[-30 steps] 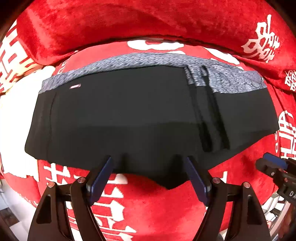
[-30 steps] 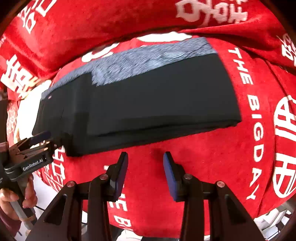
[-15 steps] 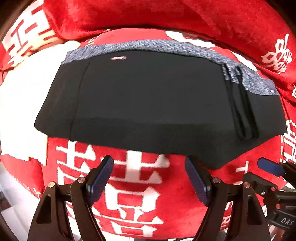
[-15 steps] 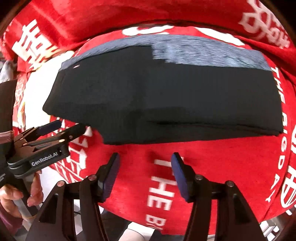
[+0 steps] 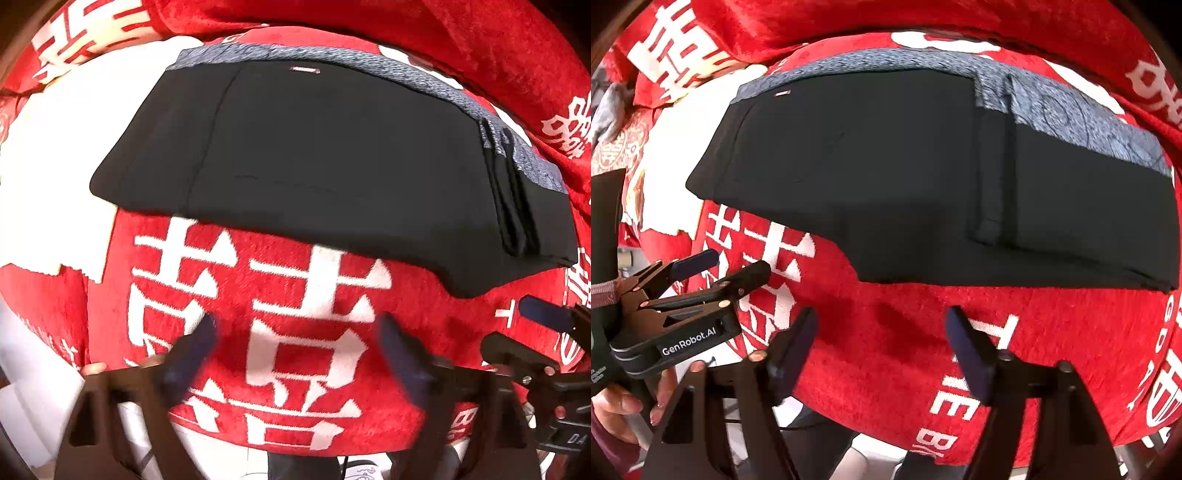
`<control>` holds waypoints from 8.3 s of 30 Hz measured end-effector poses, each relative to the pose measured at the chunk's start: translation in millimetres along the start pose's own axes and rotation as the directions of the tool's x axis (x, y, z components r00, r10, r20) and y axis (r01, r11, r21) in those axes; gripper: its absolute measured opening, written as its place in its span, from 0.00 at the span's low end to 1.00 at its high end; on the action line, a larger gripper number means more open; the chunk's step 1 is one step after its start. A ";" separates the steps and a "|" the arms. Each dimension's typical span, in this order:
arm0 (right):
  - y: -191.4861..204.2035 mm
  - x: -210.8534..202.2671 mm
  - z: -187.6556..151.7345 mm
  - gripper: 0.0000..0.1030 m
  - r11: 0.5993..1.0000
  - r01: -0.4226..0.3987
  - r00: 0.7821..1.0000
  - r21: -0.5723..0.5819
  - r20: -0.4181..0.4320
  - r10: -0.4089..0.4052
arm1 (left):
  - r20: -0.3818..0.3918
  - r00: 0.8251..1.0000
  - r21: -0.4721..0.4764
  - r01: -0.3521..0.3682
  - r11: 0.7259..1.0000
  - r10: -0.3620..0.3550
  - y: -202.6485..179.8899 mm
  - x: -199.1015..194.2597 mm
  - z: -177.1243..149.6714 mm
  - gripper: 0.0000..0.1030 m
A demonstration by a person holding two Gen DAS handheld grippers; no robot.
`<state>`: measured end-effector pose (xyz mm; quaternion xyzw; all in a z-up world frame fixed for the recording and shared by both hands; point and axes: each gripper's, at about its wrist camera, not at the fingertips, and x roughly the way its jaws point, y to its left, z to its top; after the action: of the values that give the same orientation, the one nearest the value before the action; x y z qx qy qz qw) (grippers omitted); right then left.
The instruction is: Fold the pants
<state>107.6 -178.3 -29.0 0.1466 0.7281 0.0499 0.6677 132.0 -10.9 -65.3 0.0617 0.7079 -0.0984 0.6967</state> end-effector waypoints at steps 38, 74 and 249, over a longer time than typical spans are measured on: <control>19.0 8.9 17.4 1.00 0.999 0.015 0.999 -0.046 -0.045 -0.017 | 0.027 0.998 -0.270 0.059 0.961 -0.054 139.5 17.6 25.9 1.00; 26.9 46.8 55.7 1.00 0.998 -0.021 0.999 -0.063 0.039 0.023 | 0.372 0.789 -0.363 0.609 0.706 -0.490 175.4 24.8 68.0 1.00; -281.1 -79.0 -25.6 0.73 0.923 -0.169 0.974 0.347 0.203 0.102 | 0.066 0.997 0.112 0.027 0.993 -0.035 -123.4 -5.4 94.3 0.98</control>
<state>46.2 -464.9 -26.1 0.3211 0.6491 -0.0524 0.6876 196.3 -151.9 -54.3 0.0860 0.6781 -0.1505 0.7142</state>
